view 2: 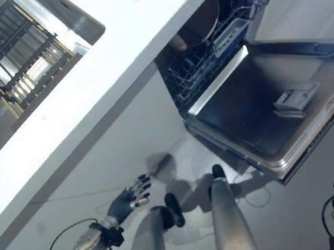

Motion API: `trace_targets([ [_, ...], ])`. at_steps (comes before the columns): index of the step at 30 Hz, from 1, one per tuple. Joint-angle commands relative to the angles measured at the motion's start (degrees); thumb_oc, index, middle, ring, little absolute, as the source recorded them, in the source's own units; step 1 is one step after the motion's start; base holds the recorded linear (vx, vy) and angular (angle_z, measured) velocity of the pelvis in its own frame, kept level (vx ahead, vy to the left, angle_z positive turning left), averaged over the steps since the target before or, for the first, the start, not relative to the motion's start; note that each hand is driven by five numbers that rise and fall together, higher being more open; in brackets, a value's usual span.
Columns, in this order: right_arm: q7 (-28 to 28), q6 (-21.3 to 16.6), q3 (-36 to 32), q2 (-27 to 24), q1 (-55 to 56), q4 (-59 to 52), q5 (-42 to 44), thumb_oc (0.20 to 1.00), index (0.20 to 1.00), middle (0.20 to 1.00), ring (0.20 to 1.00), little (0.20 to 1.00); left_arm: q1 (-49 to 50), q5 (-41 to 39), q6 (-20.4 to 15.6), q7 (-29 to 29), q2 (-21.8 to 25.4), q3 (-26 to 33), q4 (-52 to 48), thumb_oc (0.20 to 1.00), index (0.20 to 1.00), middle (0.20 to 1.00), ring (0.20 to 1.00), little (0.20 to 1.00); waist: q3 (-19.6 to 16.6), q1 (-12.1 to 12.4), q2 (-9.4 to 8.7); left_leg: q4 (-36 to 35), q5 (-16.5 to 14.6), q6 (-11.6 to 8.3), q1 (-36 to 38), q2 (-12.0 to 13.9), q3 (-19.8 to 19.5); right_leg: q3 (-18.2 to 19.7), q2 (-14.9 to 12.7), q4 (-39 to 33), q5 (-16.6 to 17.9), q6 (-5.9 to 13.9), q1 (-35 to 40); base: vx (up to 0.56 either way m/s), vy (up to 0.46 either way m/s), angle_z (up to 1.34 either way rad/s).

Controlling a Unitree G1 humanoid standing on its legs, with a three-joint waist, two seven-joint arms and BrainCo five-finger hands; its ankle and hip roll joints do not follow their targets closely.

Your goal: Pick up plates and place into dishwasher.

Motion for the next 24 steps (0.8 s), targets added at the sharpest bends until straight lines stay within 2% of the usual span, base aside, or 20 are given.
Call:
trace_targets([
  [1, 3.29, 1.45, 1.99, -0.40, -0.32, 1.62, 3.29, 1.000, 1.000, 1.000, 1.000, 1.000, 3.18, -1.49, -4.01, 0.03, 0.19, 0.06, -2.11, 1.000, 1.000, 1.000, 1.000, 1.000, -2.85, -0.50, 0.30, 3.83, -3.14, 6.60, -1.70, -5.01, 2.83, -5.36, 2.64, 3.42, -2.79, -6.69, 1.32, 0.03, 0.015, -0.09],
  [4, 5.74, 3.50, 2.38, -1.19, -1.90, 3.12, 4.66, 1.000, 1.000, 1.000, 1.000, 1.000, 2.99, -3.37, -3.90, -0.66, -0.18, -0.27, -2.59, 1.000, 1.000, 1.000, 1.000, 1.000, -2.74, -0.32, 1.70, 5.98, -3.78, 6.61, -3.22, -5.42, 2.68, -5.73, 2.29, 5.54, -3.91, -7.25, 0.02, 0.04, 0.025, -0.10],
  [11, 6.84, 6.87, 6.09, -2.70, -6.08, 5.33, -2.67, 1.000, 1.000, 1.000, 1.000, 1.000, 2.24, -4.32, -3.01, -1.72, -0.33, -1.38, -3.97, 1.000, 1.000, 1.000, 1.000, 1.000, -2.54, 0.74, 3.55, 8.99, -4.11, 6.55, -6.69, -6.17, 2.16, -6.14, 1.66, 8.85, -5.22, -8.04, -3.20, 0.00, 0.003, 0.01],
  [13, 9.16, 7.56, 7.12, -2.85, -7.15, 5.52, -2.71, 1.000, 1.000, 1.000, 1.000, 1.000, 2.23, -4.32, -2.92, -1.98, -0.23, -1.34, -4.06, 1.000, 1.000, 1.000, 1.000, 1.000, -2.54, 1.13, 3.76, 9.18, -3.97, 6.57, -7.23, -6.28, 1.94, -6.27, 1.65, 9.25, -5.32, -8.09, -3.73, 0.00, 0.000, 0.00],
  [16, 15.55, 9.02, 8.78, -2.97, -8.95, 4.92, -5.13, 1.000, 1.000, 1.000, 1.000, 1.000, 2.41, -4.05, -3.39, -2.85, -0.56, -1.29, -3.13, 1.000, 1.000, 1.000, 1.000, 1.000, -2.62, 1.96, 3.84, 9.32, -3.89, 6.44, -7.75, -6.40, 1.69, -6.58, 1.53, 9.69, -5.67, -8.24, -4.20, -0.01, -0.010, 0.04],
  [19, 19.41, 8.57, 10.75, -2.95, -10.19, 3.25, -7.93, 1.000, 1.000, 1.000, 1.000, 1.000, 2.85, -3.66, -3.47, -4.33, -0.76, -0.04, -2.18, 1.000, 1.000, 1.000, 1.000, 1.000, -2.69, 2.65, 3.73, 9.87, -3.84, 6.50, -8.48, -6.28, 1.64, -6.92, 1.25, 10.26, -5.76, -8.32, -4.85, -0.01, -0.012, -0.04],
  [24, 20.85, 5.74, 11.79, -3.80, -11.98, 1.59, -10.82, 1.000, 1.000, 1.000, 1.000, 1.000, 4.13, -2.82, -3.60, -6.64, -1.00, 1.91, -1.19, 1.000, 1.000, 1.000, 1.000, 1.000, -3.28, 3.77, 3.11, 9.17, -3.17, 6.13, -8.36, -5.79, 1.38, -7.49, 1.11, 10.02, -5.51, -8.23, -4.54, 0.00, 0.000, 0.00],
])
